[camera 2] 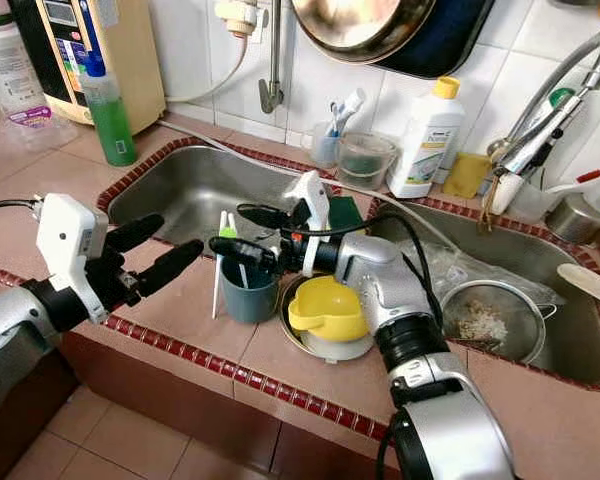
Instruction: Kitchen organization
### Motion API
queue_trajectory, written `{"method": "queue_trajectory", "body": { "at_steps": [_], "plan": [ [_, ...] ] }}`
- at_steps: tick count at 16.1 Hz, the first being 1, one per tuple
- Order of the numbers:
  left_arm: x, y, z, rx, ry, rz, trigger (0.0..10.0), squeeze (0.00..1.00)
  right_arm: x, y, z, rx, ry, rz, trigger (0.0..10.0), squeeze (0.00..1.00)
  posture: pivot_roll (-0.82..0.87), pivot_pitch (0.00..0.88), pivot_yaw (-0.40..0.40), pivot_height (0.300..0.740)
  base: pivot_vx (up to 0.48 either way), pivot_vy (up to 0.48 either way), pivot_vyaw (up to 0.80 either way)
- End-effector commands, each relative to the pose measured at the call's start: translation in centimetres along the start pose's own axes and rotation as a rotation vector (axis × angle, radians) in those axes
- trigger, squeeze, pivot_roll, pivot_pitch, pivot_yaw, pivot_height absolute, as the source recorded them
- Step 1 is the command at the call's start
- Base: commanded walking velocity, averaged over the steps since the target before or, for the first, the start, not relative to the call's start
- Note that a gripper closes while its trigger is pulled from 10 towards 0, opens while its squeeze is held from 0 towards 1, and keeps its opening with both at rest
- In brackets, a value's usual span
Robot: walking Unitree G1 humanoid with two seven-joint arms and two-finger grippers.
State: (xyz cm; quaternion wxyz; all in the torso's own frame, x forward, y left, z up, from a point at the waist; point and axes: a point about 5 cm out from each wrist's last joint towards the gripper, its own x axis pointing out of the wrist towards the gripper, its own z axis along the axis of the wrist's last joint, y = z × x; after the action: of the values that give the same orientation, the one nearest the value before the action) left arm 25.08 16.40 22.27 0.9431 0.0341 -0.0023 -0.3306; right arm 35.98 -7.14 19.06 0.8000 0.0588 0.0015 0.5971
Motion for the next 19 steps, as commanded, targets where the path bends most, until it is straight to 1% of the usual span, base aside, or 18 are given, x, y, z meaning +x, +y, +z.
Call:
{"method": "queue_trajectory", "body": {
  "at_steps": [1,3,7,8,9,10,12,13,14,15,16,17,19],
  "plan": [
    [-0.3,-0.8,0.2,0.007,0.010,-0.047,10.0,0.00,0.0,-0.3,0.8,-0.029,0.007,0.013,10.0,0.00,-0.02,0.039,-0.097,0.740,0.000,0.000,0.00],
    [-0.6,-1.4,0.3,-0.001,0.018,-0.080,10.0,0.00,0.0,-0.7,0.7,-0.027,0.023,0.013,10.0,0.00,-0.01,0.038,-0.102,0.740,0.000,0.000,0.00],
    [-0.7,-1.6,0.3,-0.001,0.025,-0.081,10.0,0.00,0.3,-0.9,0.9,-0.014,0.031,0.036,10.0,0.00,0.00,0.049,-0.109,0.740,0.000,0.000,0.00],
    [-0.8,-1.7,0.3,-0.007,0.026,-0.079,10.0,0.00,0.5,-0.8,0.9,-0.003,0.030,0.055,9.7,0.00,0.00,0.050,-0.111,0.740,0.000,0.000,0.00],
    [-0.8,-1.7,0.3,-0.007,0.026,-0.078,10.0,0.00,0.6,-0.8,0.9,0.005,0.032,0.062,6.9,0.00,0.00,0.054,-0.114,0.740,0.000,0.000,0.00],
    [-0.9,-1.8,0.4,-0.006,0.025,-0.078,10.0,0.00,0.7,-0.8,1.0,0.005,0.033,0.068,4.9,0.00,0.01,0.054,-0.114,0.740,0.000,0.000,0.00],
    [-1.0,-1.9,0.5,-0.006,0.025,-0.080,10.0,0.00,0.7,-0.8,1.1,0.026,0.030,0.088,0.0,0.00,0.01,0.058,-0.116,0.740,0.000,0.000,0.00],
    [-1.0,-2.0,0.6,-0.008,0.024,-0.082,10.0,0.00,0.6,-1.0,1.2,0.030,0.029,0.078,1.0,0.00,0.01,0.059,-0.116,0.740,0.000,0.000,0.00],
    [-1.0,-2.0,0.6,-0.008,0.024,-0.083,10.0,0.00,0.6,-1.0,1.2,0.032,0.029,0.078,1.0,0.00,0.01,0.060,-0.117,0.740,0.000,0.000,0.00],
    [-1.0,-2.1,0.6,-0.010,0.021,-0.086,10.0,0.00,0.5,-1.1,1.1,0.039,0.038,0.070,2.2,0.00,0.01,0.061,-0.117,0.740,0.000,0.000,0.00],
    [-0.9,-2.1,0.7,-0.011,0.016,-0.088,10.0,0.00,0.4,-1.2,0.9,0.029,0.062,0.067,3.7,0.00,0.01,0.061,-0.118,0.740,0.000,0.000,0.00],
    [-0.9,-2.1,0.8,-0.013,0.014,-0.090,10.0,0.00,0.3,-1.2,0.9,0.025,0.069,0.062,10.0,0.00,0.01,0.061,-0.119,0.740,0.000,0.000,0.00],
    [-0.9,-2.2,0.8,-0.013,0.013,-0.089,10.0,0.00,0.4,-1.3,0.8,0.040,0.072,0.056,10.0,0.00,0.01,0.062,-0.119,0.740,0.000,0.000,0.00]
  ]
}}
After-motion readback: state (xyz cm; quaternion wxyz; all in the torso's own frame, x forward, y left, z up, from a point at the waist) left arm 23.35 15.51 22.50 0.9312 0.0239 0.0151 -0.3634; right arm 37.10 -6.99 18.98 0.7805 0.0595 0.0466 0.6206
